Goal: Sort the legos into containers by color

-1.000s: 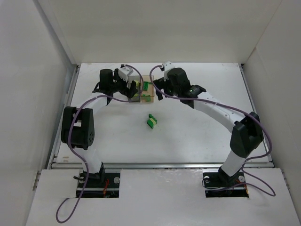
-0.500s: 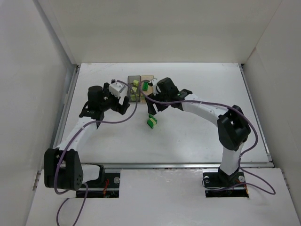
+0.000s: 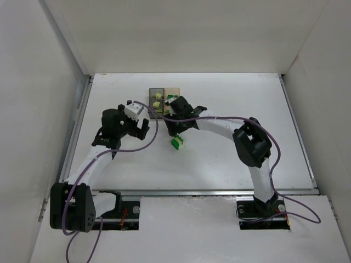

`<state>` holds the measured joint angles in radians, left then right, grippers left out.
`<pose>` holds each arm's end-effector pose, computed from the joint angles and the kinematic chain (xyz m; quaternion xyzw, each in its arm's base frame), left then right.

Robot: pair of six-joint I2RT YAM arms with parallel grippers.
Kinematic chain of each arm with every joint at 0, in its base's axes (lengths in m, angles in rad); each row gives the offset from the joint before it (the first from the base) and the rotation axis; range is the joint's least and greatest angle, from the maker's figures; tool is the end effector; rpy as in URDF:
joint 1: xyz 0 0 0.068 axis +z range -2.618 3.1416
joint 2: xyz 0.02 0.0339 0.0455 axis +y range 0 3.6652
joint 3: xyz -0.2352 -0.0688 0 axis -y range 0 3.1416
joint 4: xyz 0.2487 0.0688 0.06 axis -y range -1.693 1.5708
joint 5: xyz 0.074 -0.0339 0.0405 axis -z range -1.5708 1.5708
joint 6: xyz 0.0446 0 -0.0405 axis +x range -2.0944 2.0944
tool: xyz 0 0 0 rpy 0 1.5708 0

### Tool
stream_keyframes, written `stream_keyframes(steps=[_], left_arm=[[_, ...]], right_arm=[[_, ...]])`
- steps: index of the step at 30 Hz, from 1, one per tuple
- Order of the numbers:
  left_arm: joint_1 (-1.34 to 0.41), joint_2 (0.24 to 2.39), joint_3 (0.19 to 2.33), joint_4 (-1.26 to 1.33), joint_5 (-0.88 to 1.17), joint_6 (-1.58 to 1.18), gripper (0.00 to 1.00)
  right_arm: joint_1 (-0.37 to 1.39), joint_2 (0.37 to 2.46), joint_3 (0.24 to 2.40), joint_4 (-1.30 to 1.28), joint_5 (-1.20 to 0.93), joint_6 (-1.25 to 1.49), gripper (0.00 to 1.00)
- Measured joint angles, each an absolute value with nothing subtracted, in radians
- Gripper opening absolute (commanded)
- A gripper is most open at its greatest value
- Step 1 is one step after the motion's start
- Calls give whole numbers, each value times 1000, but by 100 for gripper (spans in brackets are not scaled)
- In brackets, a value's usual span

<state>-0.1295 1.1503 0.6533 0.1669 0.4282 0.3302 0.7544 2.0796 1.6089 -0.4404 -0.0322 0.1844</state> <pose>0.2749 -0.0545 0.2252 0.3014 0.7460 -0.1151 0.5825 0.3314 0.3134 0.1659 -0.2710 0.9063 0.1601 0.2819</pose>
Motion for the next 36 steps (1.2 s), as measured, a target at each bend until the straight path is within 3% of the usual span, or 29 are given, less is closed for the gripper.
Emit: stream_keyframes(steps=[9,16,18,21,22,25,29,32,36], left_arm=[[-130,1124,619,191,421,323,96],[-130,1102,612,193,418,319,96],[-130,1098,608,197,420,319,95],[-132,1097,603,198,423,318,92],[-134,1097,601,197,427,317,90],[-138,1097,601,197,450,319,81],[-138,1097,601,181,529,358,75],[-142,1097,609,117,650,453,76],[-172,1096,639,-16,811,665,95]], right_arm=[[761,2109,1615,-447,28,210,48],[761,2159,1630,-443,25,214,46],[761,2160,1635,-443,20,214,41],[761,2167,1637,-444,17,213,21],[761,2168,1641,-445,17,215,8],[761,2170,1645,-453,17,217,0],[761,2169,1655,-488,21,226,0],[761,2150,1662,-541,46,252,0],[761,2077,1682,-629,83,297,0]])
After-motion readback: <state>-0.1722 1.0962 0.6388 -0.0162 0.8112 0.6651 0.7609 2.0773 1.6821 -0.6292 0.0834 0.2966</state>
